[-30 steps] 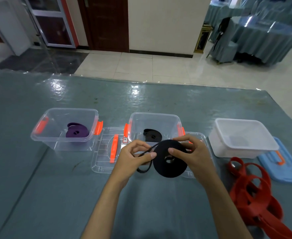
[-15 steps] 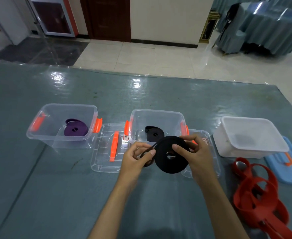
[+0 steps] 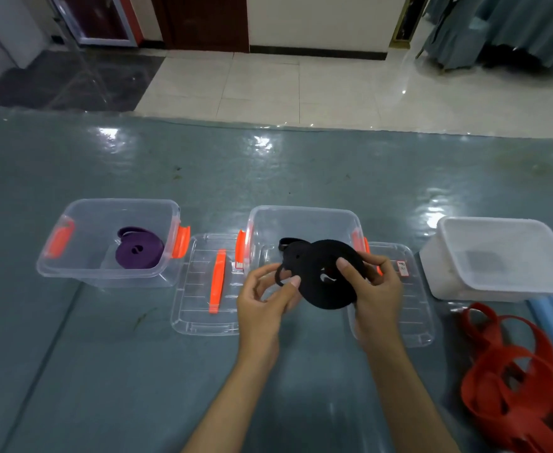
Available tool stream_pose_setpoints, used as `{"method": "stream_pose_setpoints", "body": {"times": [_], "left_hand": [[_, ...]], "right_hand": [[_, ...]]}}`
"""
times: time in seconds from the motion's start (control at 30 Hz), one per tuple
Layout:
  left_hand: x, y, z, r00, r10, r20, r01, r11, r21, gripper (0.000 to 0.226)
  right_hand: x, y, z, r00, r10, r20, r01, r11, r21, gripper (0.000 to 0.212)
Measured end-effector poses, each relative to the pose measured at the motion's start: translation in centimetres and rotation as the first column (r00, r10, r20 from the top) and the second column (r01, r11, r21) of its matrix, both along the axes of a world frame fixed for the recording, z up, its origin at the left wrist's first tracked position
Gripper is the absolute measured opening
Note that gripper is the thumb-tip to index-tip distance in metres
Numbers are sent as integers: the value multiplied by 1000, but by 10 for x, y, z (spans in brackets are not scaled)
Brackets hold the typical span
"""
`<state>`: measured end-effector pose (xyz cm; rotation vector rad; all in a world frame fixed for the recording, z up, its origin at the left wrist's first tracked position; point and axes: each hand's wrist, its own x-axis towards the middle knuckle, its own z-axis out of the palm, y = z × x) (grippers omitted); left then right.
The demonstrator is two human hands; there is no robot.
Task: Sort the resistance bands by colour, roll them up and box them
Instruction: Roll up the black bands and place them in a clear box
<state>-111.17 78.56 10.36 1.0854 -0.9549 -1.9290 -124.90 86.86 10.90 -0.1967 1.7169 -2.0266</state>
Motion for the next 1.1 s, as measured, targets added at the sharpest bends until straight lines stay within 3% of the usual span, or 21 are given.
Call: {"method": "stream_pose_setpoints", "body": {"times": [0.2, 0.37, 0.47, 0.6, 0.8, 0.97, 1.1], "left_hand": [[-33, -39, -2, 998, -26, 57, 25, 999, 22, 36], [-70, -89, -27, 986, -74, 150, 58, 992, 109, 30], [-92, -114, -47, 957, -115, 268, 97, 992, 82, 27], [-114, -136, -70, 903, -169, 394, 165, 985, 43, 31], [-139, -151, -100, 818, -200, 539, 226, 974, 18, 34], [-148, -156, -128, 736, -168, 655, 212, 977, 13, 32], [-149, -158, -148, 725, -156, 671, 156, 986, 60, 35]], "right_hand": [[-20, -29, -12, 998, -31, 46, 28, 998, 62, 30], [-52, -48, -29, 995, 87, 51, -96, 970, 223, 28], [-71, -59, -47, 989, 145, 16, -142, 922, 361, 26], [-91, -75, -69, 962, 271, -3, -227, 809, 542, 41], [-105, -100, -92, 830, 552, 83, -396, 478, 784, 42], [-107, -112, -107, 788, 593, 165, -444, 363, 819, 26], [-108, -119, -119, 772, 611, 178, -446, 320, 836, 19]]}}
